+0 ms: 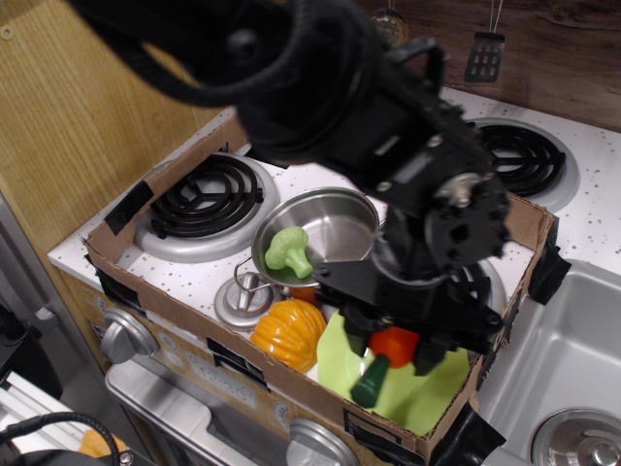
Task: Put carrot on plate
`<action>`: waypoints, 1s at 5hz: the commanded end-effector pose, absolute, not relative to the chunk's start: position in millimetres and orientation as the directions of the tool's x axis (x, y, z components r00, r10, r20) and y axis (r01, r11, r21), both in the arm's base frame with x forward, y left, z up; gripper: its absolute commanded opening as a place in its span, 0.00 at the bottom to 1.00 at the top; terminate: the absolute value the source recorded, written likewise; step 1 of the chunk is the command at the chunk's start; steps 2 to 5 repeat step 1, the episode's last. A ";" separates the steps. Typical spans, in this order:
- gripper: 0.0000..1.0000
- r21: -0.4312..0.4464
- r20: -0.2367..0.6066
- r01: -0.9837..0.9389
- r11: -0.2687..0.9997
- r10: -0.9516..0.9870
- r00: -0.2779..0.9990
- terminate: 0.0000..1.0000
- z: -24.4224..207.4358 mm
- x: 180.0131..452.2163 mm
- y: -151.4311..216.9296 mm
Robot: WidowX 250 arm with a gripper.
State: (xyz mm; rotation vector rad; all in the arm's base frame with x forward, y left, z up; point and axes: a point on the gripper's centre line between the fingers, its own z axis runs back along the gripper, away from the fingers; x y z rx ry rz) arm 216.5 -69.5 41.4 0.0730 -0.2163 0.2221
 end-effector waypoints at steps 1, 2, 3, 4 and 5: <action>1.00 -0.037 0.291 -0.199 0.979 0.201 0.935 1.00 53.1 233.7 -56.4; 1.00 -0.037 0.291 -0.199 0.979 0.201 0.935 1.00 53.1 233.7 -56.4; 1.00 -0.037 0.291 -0.199 0.979 0.201 0.935 1.00 53.1 233.7 -56.4; 1.00 -0.037 0.291 -0.199 0.979 0.201 0.935 1.00 53.1 233.7 -56.4; 1.00 -0.037 0.291 -0.199 0.979 0.201 0.935 1.00 53.1 233.7 -56.4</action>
